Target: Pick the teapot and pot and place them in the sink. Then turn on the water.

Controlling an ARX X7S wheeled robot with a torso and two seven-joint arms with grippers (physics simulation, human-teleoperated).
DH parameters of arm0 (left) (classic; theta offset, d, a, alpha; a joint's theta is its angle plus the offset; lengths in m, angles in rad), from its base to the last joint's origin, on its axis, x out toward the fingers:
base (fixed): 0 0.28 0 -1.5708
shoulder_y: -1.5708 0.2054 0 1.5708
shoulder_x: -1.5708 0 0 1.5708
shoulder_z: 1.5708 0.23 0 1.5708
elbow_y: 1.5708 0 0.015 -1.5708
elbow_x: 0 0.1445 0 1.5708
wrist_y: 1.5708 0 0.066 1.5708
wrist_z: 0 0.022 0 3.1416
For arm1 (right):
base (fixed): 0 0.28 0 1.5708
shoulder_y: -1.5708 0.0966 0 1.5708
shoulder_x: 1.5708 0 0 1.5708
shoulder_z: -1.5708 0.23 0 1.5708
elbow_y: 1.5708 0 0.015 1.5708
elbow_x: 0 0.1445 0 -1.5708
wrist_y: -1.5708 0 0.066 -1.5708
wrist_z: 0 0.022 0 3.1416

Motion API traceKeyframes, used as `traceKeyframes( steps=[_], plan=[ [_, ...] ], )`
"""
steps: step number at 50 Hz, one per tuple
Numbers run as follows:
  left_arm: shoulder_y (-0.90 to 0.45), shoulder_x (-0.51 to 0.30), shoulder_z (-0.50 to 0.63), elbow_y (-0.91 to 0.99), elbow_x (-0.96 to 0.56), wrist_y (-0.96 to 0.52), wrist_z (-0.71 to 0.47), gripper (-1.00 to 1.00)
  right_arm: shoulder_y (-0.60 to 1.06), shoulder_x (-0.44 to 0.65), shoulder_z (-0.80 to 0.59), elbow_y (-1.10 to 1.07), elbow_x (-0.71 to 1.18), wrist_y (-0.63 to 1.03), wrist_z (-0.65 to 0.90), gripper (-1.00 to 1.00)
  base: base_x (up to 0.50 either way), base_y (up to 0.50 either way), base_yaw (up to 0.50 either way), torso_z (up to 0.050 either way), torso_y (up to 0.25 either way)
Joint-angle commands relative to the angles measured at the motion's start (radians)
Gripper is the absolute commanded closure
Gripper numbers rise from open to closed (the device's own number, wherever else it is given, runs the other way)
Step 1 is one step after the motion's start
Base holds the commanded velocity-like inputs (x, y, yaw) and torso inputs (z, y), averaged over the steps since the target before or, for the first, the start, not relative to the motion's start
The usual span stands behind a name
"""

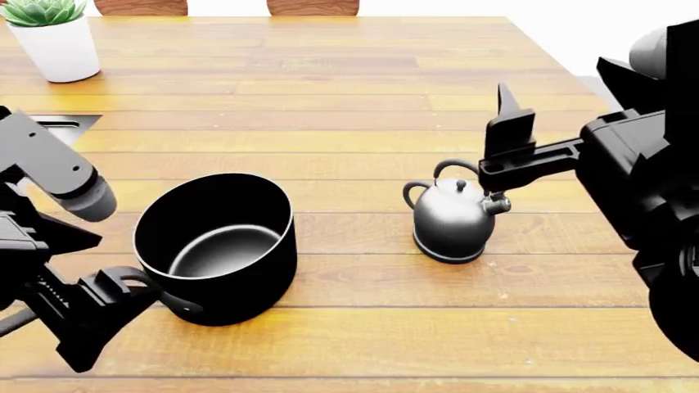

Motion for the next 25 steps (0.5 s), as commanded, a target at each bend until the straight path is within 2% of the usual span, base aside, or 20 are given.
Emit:
traceKeyframes(
  steps=[1, 25],
  plan=[
    [0.057, -0.015, 0.002, 0.023, 0.054, 0.037, 0.043, -1.0, -0.005, -0.001, -0.008, 0.005, -0.013, -0.005, -0.007, -1.0, 0.0, 0.0, 0.0, 0.0, 0.0],
    [0.137, -0.054, 0.016, 0.068, 0.098, 0.104, 0.08, -1.0, -0.002, -0.015, -0.035, 0.013, -0.033, -0.008, -0.016, -1.0, 0.0, 0.0, 0.0, 0.0, 0.0]
  ],
)
